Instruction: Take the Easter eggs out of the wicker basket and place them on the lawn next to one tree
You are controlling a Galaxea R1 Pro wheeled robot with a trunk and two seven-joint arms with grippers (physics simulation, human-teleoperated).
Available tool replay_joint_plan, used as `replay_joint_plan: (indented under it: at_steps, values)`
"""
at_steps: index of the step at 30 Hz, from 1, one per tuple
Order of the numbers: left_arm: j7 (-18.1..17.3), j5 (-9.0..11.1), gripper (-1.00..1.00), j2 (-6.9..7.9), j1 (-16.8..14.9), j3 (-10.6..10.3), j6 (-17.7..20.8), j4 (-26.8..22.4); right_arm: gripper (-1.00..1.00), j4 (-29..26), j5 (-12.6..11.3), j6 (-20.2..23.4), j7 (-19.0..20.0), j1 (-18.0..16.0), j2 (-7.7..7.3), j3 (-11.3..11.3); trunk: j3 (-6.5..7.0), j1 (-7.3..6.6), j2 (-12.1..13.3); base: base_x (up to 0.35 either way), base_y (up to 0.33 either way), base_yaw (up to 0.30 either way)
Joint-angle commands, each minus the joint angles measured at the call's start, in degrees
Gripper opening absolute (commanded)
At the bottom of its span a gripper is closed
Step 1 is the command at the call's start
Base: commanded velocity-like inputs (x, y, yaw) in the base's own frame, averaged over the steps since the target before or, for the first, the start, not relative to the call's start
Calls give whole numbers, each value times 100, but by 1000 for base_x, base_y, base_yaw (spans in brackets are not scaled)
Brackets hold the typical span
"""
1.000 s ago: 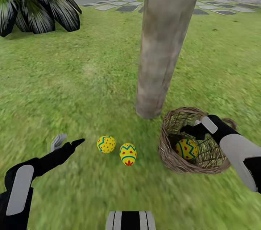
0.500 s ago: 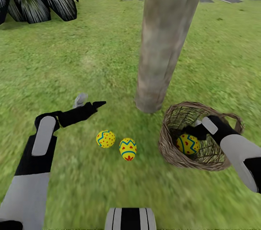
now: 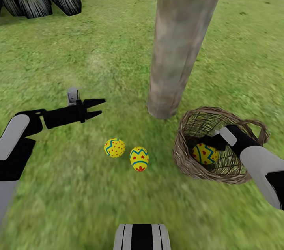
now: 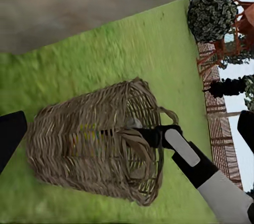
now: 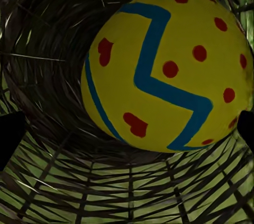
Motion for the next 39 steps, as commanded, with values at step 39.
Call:
replay_joint_plan:
  at_steps: [39]
  values:
    - [-1669,50,100,371,5,-488,69,445,100,-187,539,-573,-16,-2,-12,32,-203,22,-14,0,0,0]
